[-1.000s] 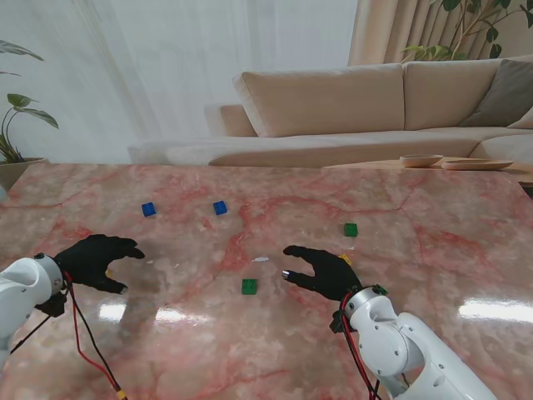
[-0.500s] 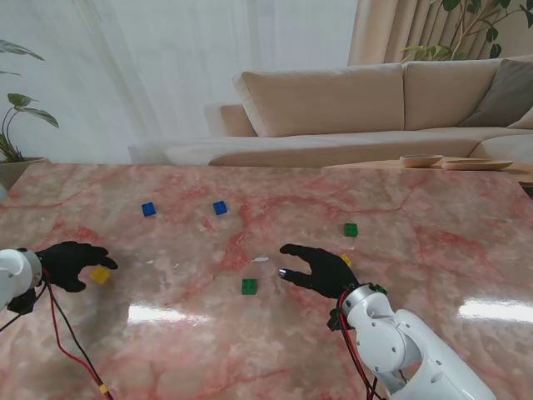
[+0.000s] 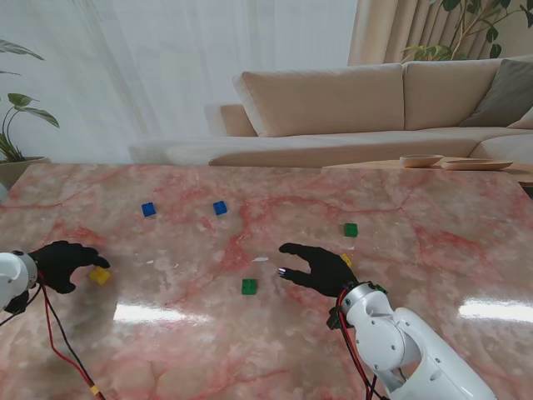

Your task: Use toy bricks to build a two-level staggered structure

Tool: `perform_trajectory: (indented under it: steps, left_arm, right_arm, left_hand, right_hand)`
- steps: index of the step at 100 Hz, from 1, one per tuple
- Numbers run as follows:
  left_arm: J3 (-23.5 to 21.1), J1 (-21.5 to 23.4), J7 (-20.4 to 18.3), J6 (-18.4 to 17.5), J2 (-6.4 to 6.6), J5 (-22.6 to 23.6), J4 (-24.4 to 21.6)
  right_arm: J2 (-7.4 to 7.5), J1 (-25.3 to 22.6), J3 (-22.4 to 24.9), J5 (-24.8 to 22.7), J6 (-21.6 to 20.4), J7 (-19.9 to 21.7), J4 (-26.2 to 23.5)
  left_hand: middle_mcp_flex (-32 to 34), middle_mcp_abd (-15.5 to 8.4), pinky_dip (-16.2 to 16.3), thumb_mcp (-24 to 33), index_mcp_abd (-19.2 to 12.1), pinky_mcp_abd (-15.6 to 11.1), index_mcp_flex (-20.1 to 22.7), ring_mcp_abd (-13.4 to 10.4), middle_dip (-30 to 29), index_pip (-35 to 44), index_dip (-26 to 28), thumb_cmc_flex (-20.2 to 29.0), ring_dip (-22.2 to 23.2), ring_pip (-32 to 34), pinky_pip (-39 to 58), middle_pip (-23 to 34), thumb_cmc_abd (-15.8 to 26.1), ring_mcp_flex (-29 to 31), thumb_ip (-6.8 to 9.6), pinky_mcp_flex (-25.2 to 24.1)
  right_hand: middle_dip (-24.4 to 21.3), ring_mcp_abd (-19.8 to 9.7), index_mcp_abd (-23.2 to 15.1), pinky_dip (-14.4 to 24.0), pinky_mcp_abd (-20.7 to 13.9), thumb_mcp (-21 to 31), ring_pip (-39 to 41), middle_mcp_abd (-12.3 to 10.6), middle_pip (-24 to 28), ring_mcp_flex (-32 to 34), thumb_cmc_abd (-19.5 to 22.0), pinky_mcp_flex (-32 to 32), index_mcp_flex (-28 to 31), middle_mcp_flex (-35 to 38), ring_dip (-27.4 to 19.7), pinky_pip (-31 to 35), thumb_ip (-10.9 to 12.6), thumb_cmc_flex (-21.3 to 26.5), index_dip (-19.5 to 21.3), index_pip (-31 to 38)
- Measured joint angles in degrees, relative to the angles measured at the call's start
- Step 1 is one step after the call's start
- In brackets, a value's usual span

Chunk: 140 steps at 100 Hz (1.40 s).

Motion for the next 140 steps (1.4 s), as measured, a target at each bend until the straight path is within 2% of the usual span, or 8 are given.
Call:
perform_trajectory:
  steps: [40, 65, 81, 91, 109, 120, 121, 140]
  left_arm:
    - [3.0, -2.11, 10.37, -2.08, 0.0, 6.26, 6.38]
    - [4.75, -2.94, 17.6, -2.38, 0.05, 7.73, 9.87]
    - [6.12, -3.59, 24.07, -2.48, 0.14, 9.59, 12.78]
    - [7.01, -3.9, 26.19, -2.43, 0.26, 9.6, 14.14]
    - [8.57, -5.02, 28.53, -2.19, 0.42, 9.59, 15.88]
    - [8.69, -5.14, 29.03, -1.92, 0.41, 8.56, 16.2]
    - [8.7, -5.14, 29.13, -1.89, 0.41, 8.49, 16.22]
    - [8.41, -4.32, 29.93, -0.63, 0.04, 6.08, 15.7]
  right_arm:
    - [0.03, -0.18, 0.16, -0.09, 0.08, 0.54, -0.29]
    - [0.05, -0.22, 0.17, -0.13, 0.13, 0.67, -0.45]
    - [0.1, -0.23, 0.17, -0.13, 0.12, 0.96, -0.6]
    - [0.12, -0.24, 0.17, -0.16, 0.11, 1.06, -0.68]
    - [0.16, -0.26, 0.19, -0.26, 0.1, 1.18, -0.86]
    - [0.17, -0.3, 0.24, -0.39, 0.1, 1.18, -0.96]
    - [0.17, -0.3, 0.24, -0.4, 0.1, 1.19, -0.97]
    - [0.17, -0.28, 0.22, -0.46, 0.12, 1.05, -1.03]
  left_hand:
    - [0.0, -0.02, 0.75, -5.13, -1.37, 0.0, -0.05, 0.0, 2.06, 4.26, 15.86, -2.45, 1.53, 2.66, 4.66, 0.91, -2.98, 0.21, -2.52, 0.0]
    - [0.0, -0.08, 0.75, -5.12, -2.3, 0.0, -3.17, 0.0, 2.83, 15.16, 32.18, -3.75, 2.27, 4.68, 8.08, 2.42, -4.78, 0.22, -3.62, 0.0]
    - [0.01, -0.28, 0.48, -5.8, -2.66, 0.0, -2.09, 0.0, 3.5, 30.33, 38.3, -5.85, 3.05, 6.61, 10.54, 6.07, -4.83, 0.23, -3.64, 0.0]
    - [0.04, -0.3, 0.39, -5.8, -2.68, 0.11, -2.88, 0.0, 3.55, 36.68, 39.44, -5.85, 3.84, 8.21, 11.85, 8.48, -4.77, 1.7, -3.64, 0.1]
    - [0.89, -0.99, 0.19, -6.55, -3.21, 0.24, 4.72, 0.0, 4.11, 41.77, 39.79, -6.41, 4.18, 9.56, 14.94, 13.64, -1.66, 3.17, -3.64, 0.24]
    - [3.7, -1.51, -0.52, -10.17, -3.21, 0.27, 7.45, 0.0, 4.11, 42.09, 34.99, -4.64, 4.19, 9.57, 16.8, 16.18, -1.3, 3.23, -6.28, 0.42]
    - [3.71, -1.54, -0.55, -10.95, -3.21, 0.28, 7.72, 0.0, 4.11, 42.17, 33.64, -4.0, 4.19, 9.57, 17.38, 16.16, -1.3, 3.28, -7.62, 0.43]
    - [9.43, -1.68, -0.98, -18.19, -3.14, 0.38, 11.62, -0.02, 4.11, 41.84, 25.96, -1.67, 4.24, 10.65, 19.73, 16.54, -0.83, 6.06, -8.01, 0.68]
  right_hand:
    - [0.01, 0.0, 0.0, 0.0, 0.0, 0.0, 0.0, -0.01, 0.0, 0.0, 0.0, 0.0, 0.0, 0.0, 0.0, 0.01, 0.0, 0.0, 0.0, 0.03]
    - [0.01, -0.01, -0.01, 0.0, 0.0, 0.0, 0.0, -0.01, 0.0, 0.0, 0.0, 0.01, 0.0, 0.0, 0.0, 0.01, 0.0, 0.0, 0.0, 0.03]
    - [0.01, -0.01, -0.01, 0.0, 0.0, 0.0, 0.0, 0.0, 0.0, 0.0, 0.0, 0.01, 0.0, 0.0, 0.0, 0.01, 0.0, 0.0, 0.0, 0.03]
    - [0.01, -0.01, -0.01, 0.0, 0.0, 0.0, 0.0, -0.01, 0.0, 0.0, 0.0, 0.02, 0.0, 0.0, 0.0, 0.01, 0.01, 0.0, 0.0, 0.03]
    - [0.01, -0.01, -0.01, 0.0, 0.0, 0.0, 0.0, -0.01, 0.0, 0.0, 0.0, 0.02, 0.0, 0.0, 0.0, 0.01, 0.0, 0.0, 0.0, 0.04]
    - [0.01, -0.01, -0.01, 0.0, 0.0, 0.0, 0.0, 0.0, 0.0, 0.0, 0.0, 0.02, 0.0, 0.0, 0.0, 0.01, 0.01, 0.0, 0.0, 0.04]
    - [0.01, -0.01, -0.01, 0.0, 0.0, 0.0, 0.0, 0.0, 0.0, 0.0, 0.0, 0.02, 0.0, 0.0, 0.0, 0.01, 0.01, 0.0, 0.0, 0.04]
    - [0.01, -0.01, -0.01, 0.0, 0.0, 0.0, 0.0, -0.01, 0.0, 0.0, 0.0, 0.02, 0.0, 0.0, 0.0, 0.01, 0.01, 0.0, 0.0, 0.04]
